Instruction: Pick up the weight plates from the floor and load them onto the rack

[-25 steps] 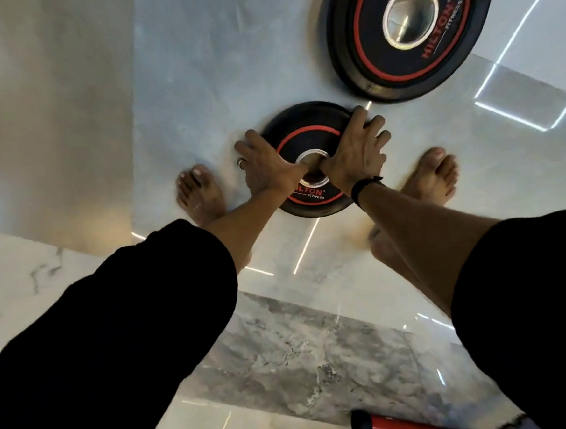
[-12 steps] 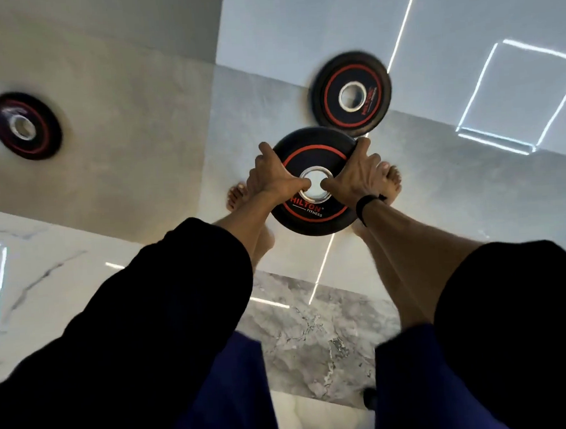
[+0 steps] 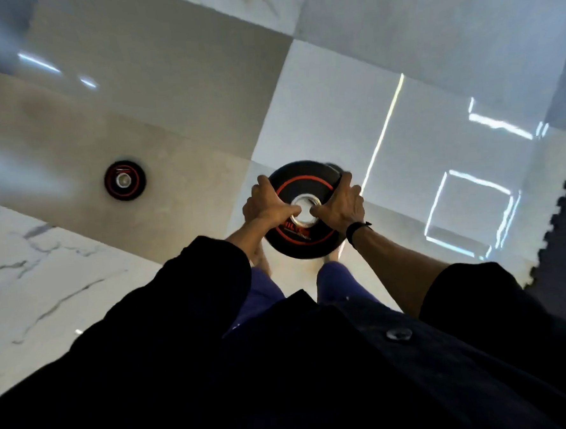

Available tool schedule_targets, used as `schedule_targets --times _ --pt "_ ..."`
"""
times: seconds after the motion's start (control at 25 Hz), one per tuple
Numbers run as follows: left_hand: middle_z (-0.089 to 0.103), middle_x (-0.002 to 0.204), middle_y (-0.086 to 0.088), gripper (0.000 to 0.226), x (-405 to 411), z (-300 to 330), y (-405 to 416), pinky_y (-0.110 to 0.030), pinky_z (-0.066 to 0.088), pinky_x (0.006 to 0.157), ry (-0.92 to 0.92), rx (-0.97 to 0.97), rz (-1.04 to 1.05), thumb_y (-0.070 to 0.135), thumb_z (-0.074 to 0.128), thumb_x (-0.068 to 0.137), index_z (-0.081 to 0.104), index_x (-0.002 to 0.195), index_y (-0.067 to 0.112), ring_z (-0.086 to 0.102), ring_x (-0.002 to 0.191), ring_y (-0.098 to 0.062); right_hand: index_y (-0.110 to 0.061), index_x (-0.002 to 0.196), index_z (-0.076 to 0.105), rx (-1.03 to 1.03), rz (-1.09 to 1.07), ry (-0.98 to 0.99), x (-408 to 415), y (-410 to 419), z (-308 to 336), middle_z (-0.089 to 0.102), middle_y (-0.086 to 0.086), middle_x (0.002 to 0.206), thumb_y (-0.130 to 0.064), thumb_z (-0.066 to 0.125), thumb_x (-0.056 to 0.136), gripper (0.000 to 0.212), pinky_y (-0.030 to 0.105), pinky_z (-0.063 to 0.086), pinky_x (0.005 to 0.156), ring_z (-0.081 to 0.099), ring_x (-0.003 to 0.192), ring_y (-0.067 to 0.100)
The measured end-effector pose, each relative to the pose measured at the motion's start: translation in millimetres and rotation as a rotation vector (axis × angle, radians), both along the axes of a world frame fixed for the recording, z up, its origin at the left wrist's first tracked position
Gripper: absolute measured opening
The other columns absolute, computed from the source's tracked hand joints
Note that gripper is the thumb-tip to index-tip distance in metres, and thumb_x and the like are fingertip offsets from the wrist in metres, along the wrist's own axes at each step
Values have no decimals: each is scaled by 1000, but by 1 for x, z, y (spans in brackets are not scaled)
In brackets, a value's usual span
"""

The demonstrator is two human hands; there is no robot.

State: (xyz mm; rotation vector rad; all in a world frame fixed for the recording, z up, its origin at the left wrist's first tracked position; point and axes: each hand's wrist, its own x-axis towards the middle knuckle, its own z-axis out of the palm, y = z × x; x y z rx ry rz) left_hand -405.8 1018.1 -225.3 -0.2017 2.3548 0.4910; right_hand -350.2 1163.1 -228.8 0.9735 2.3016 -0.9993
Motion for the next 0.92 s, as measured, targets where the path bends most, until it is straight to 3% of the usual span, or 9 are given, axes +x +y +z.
schedule_targets --times 0.36,0.6,0.92 --pt "56 124 -9 90 76 29 -74 -39 50 85 96 69 612 45 81 55 37 126 13 59 111 -33 -15 122 33 73 686 29 -28 -64 38 46 17 117 -31 80 60 79 52 50 83 52 104 42" --pt "56 121 -9 89 177 33 -176 -43 52 86 123 66 1148 46 82 53 37 123 12 59 108 -33 -13 121 33 48 1246 109 -1 -212 49 47 18 116 -28 79 60 78 44 47 77 53 103 44" --pt "57 116 -8 92 334 51 -323 -44 54 84 251 7 1751 51 82 50 37 121 13 60 104 -31 -18 131 31 -15 1792 167 118 -444 69 45 17 129 -30 85 61 90 45 47 87 50 116 41"
